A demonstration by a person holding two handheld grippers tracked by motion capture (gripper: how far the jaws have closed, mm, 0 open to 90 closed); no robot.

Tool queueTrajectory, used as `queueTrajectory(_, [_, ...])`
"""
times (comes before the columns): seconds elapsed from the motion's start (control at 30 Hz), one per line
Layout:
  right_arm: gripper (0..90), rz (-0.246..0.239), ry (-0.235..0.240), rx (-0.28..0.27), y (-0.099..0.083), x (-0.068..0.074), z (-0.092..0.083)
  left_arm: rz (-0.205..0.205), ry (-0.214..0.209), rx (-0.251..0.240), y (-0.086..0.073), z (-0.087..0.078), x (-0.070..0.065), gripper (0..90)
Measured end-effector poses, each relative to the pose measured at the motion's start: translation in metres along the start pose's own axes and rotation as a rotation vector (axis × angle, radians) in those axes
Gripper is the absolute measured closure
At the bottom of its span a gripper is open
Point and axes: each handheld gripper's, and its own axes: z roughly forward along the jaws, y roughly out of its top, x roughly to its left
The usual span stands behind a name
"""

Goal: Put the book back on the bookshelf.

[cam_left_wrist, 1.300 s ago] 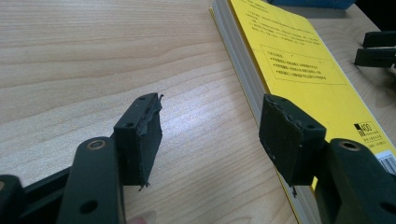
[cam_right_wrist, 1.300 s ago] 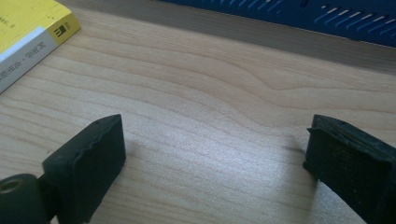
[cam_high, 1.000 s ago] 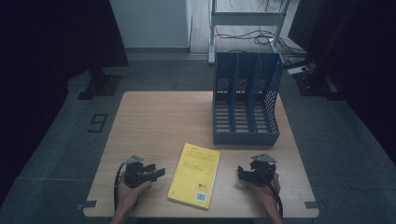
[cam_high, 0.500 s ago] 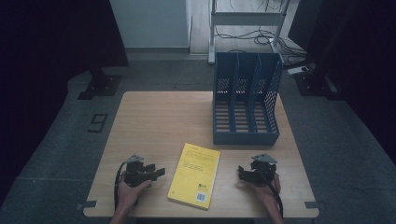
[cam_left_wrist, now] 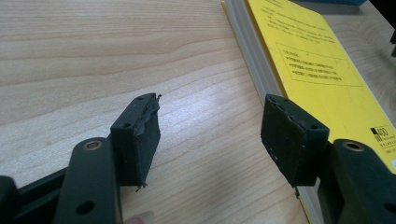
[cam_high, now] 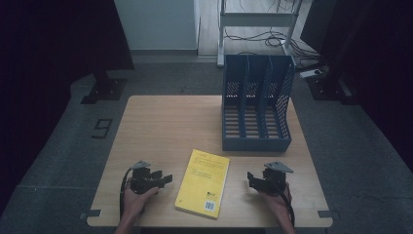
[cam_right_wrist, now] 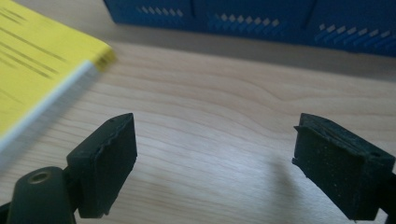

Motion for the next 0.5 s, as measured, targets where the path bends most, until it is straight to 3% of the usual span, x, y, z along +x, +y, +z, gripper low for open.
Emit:
queueTrajectory(0.23, [13.0,-0.02,0.025,-0.038,0.002,0.015,-0.012,-0.001,-0.007,0.017,0.003,0.003,-0.001,36.1])
queueTrajectory(0.5, [13.0,-0.039,0.044,-0.045,0.002,0.025,-0.015,0.012,0.018,0.028,0.003,0.005,-0.004,35.4])
